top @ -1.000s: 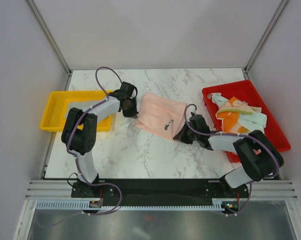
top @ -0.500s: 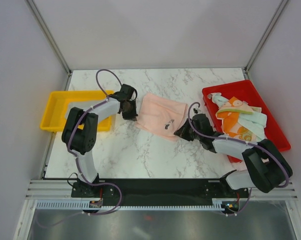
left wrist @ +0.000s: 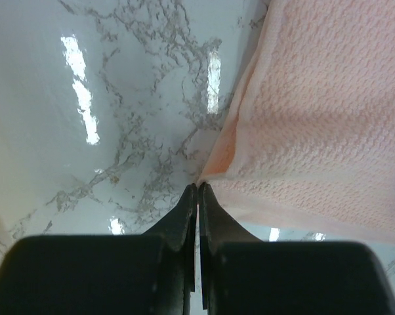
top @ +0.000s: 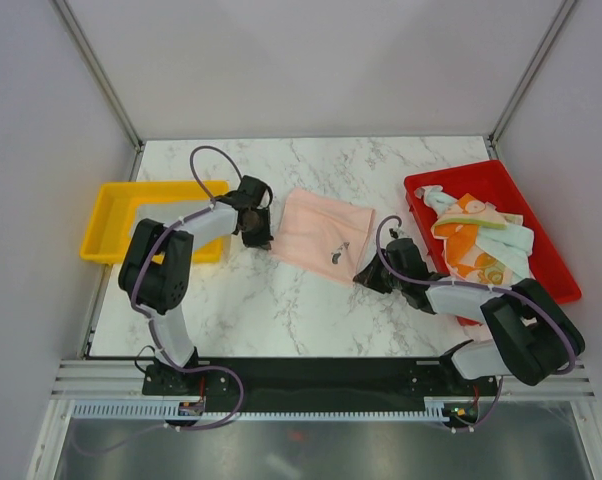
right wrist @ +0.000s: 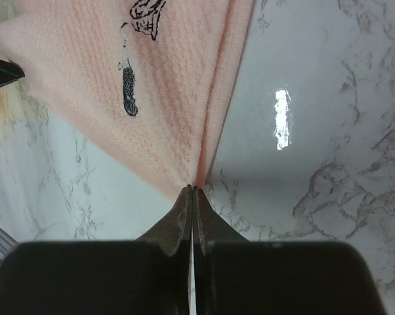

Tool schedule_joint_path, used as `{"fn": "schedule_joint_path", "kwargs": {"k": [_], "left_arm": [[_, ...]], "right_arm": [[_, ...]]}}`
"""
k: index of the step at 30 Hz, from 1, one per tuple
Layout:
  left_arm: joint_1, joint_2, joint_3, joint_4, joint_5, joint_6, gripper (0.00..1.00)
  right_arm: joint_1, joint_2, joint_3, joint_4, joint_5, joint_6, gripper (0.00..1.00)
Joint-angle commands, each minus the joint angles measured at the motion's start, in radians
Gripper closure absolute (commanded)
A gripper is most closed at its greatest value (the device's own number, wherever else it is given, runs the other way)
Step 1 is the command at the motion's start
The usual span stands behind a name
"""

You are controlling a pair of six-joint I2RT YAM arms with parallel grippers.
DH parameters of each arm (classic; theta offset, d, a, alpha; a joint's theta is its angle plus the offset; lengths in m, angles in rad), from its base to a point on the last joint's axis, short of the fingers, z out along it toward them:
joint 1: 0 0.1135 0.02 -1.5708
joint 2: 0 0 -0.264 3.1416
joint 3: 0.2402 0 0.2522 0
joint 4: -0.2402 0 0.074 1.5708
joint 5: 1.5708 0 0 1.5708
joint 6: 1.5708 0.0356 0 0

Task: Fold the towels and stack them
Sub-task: Fold the towel

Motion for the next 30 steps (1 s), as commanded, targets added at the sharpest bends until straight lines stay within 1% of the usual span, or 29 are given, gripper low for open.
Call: {"fn": "schedule_joint_path", "kwargs": {"k": [1,5,10,13,17,21,25,26,27,29,30], "left_arm": [[-0.001,-0.090,-0.015,0.009,-0.024,0.018,0.98],[-0.001,-0.107,-0.013,0.009,0.013,0.015,0.98],[-0.001,-0.084,-0.028,0.026,0.050,0.000,0.98],[-0.003,-0.066,-0.042,0.029,0.040,0.001,0.98],[-0.003,-0.067,-0.077,0.024,-0.009,-0.008,0.98],[-0.007,-0.067,-0.110,0.023,0.005,-0.019,0.98],[-0.018,-0.072,-0.130,0.009,-0.019,-0.028,0.98],[-0.019,-0.071,-0.130,0.006,-0.033,-0.026,0.97],[-0.023,-0.070,-0.122,0.007,-0.038,-0.026,0.86],[-0.023,-0.074,-0.110,0.006,-0.042,-0.028,0.77],[-0.023,-0.077,-0.093,0.006,-0.038,-0.026,0.71]], "right_arm": [[0.004,0.002,-0.017,0.050,-0.003,0.002,1.00],[0.004,0.005,-0.024,0.054,0.011,0.003,1.00],[0.004,0.026,-0.040,0.077,0.009,0.011,1.00],[0.004,0.025,-0.052,0.070,0.019,0.002,1.00],[0.004,0.014,-0.075,0.062,0.023,-0.006,1.00],[0.003,0.014,-0.078,0.056,0.011,-0.031,1.00],[0.004,0.003,-0.077,0.028,0.017,-0.058,1.00],[0.004,0.002,-0.075,0.025,0.013,-0.069,1.00],[0.004,-0.003,-0.074,0.024,0.003,-0.075,0.96],[0.004,-0.015,-0.063,0.012,-0.009,-0.081,0.90],[0.006,-0.021,-0.058,-0.002,-0.010,-0.083,0.85]]}}
